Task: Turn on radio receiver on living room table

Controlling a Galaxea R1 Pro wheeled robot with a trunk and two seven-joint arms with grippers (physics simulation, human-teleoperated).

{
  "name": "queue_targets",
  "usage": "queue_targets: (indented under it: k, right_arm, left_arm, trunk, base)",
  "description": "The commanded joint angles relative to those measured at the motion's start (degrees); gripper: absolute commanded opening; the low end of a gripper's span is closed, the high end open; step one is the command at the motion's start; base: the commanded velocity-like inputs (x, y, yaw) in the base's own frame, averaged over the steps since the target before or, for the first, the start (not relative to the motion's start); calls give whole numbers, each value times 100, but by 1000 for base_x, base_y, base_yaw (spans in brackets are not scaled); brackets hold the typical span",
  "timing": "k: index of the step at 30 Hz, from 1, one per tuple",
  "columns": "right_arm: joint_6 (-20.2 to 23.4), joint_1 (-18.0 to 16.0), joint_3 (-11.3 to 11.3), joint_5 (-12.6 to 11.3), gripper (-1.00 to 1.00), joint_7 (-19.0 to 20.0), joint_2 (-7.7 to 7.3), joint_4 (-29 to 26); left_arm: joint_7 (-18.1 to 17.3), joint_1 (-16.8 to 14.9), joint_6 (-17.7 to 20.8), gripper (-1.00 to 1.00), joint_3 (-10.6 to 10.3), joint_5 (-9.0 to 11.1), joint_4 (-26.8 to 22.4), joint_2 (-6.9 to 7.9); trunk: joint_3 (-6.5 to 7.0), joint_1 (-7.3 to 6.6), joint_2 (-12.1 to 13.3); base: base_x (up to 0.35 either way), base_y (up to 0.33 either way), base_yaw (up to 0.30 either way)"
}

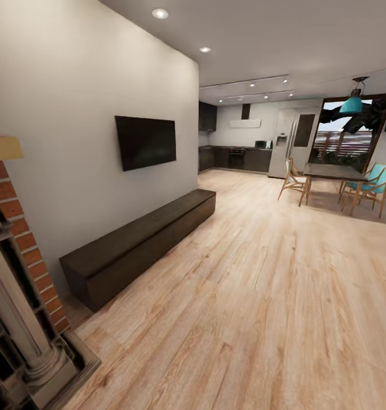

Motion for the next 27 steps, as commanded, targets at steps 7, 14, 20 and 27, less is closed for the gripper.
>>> queue_targets:
  k: [7,14,20,27]
  right_arm:
    - [-20,-9,-21,3,100,-8,17,-13]
    - [-23,-15,-18,2,100,-8,17,-18]
    - [-23,-13,-55,-29,100,-8,17,-17]
    - [-95,-12,-61,-50,100,-8,17,-16]
  left_arm:
    - [-9,7,-53,100,17,-32,-86,-8]
    - [-8,7,-134,100,12,-20,-103,-8]
    - [-8,7,-137,100,13,-19,-103,-8]
    - [-8,7,-137,100,8,-17,-103,-8]
  trunk:
    - [1,1,1]
    - [1,1,1]
    - [1,1,1]
    - [1,1,1]
  base:
    - [0,0,0]
    - [0,0,-1]
    - [0,0,-136]
    - [0,0,-268]
